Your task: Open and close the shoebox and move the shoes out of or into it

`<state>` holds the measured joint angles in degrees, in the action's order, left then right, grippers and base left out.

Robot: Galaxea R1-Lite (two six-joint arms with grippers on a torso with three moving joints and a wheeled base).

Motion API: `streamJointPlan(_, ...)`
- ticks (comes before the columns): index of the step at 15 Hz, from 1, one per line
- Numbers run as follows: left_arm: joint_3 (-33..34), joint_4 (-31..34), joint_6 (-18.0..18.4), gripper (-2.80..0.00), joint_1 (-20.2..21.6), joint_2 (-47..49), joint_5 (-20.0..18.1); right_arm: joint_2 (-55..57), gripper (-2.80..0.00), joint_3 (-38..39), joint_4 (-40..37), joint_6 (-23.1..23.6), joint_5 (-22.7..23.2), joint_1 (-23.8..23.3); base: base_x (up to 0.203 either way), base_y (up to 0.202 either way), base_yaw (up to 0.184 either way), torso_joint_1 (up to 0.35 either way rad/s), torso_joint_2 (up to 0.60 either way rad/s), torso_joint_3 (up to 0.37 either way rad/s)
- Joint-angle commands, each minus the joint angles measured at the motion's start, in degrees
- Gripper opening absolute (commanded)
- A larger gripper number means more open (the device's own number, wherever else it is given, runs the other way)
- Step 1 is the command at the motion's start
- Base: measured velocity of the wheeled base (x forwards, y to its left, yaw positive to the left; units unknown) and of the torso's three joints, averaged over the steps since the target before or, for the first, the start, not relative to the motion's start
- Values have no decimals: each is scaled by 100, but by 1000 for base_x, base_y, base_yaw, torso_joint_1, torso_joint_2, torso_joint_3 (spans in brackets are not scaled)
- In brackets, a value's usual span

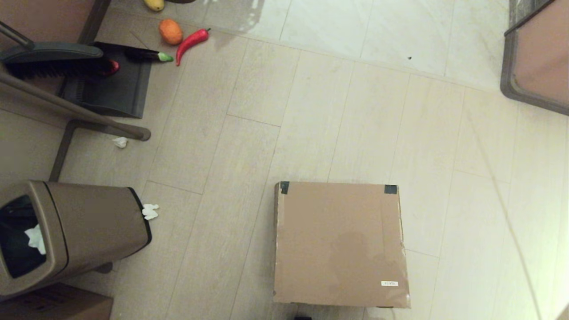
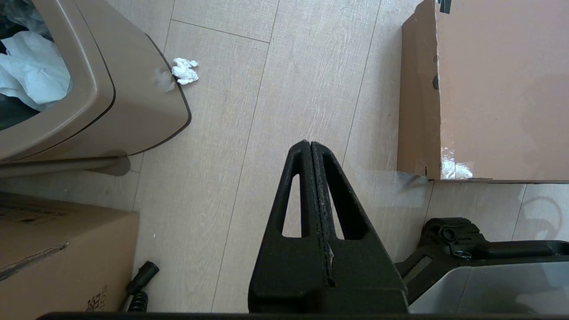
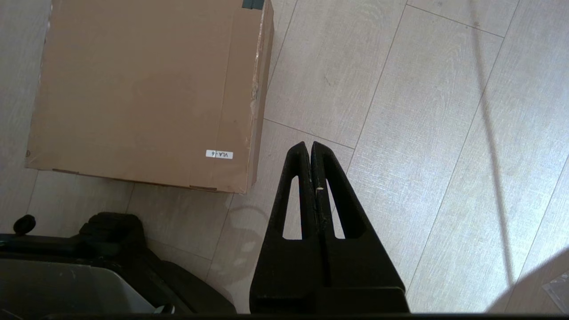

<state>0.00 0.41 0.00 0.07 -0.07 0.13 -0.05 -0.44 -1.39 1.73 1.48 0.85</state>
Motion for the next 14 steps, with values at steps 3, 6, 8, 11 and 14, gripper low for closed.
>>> streamJointPlan(3, 0, 2, 0, -280, 1, -1, 4, 1, -280, 0, -2, 3, 7, 3, 0, 0, 0, 0, 0, 0)
streamJointPlan(6, 0, 2, 0, -280, 1, -1, 1, 5, -280, 0, -2, 3, 2, 3, 0, 0, 0, 0, 0, 0)
streamJointPlan(8, 0, 2, 0, -280, 1, 7, 4, 2, -280, 0, -2, 3, 7, 3, 0, 0, 0, 0, 0, 0)
streamJointPlan(11, 0, 0, 0, -280, 1, 0, 2, 5, -280, 0, -2, 3, 2, 3, 0, 0, 0, 0, 0, 0)
streamJointPlan(14, 0, 2, 0, -280, 1, -1, -5, 4, -280, 0, -2, 3, 4, 3, 0, 0, 0, 0, 0, 0)
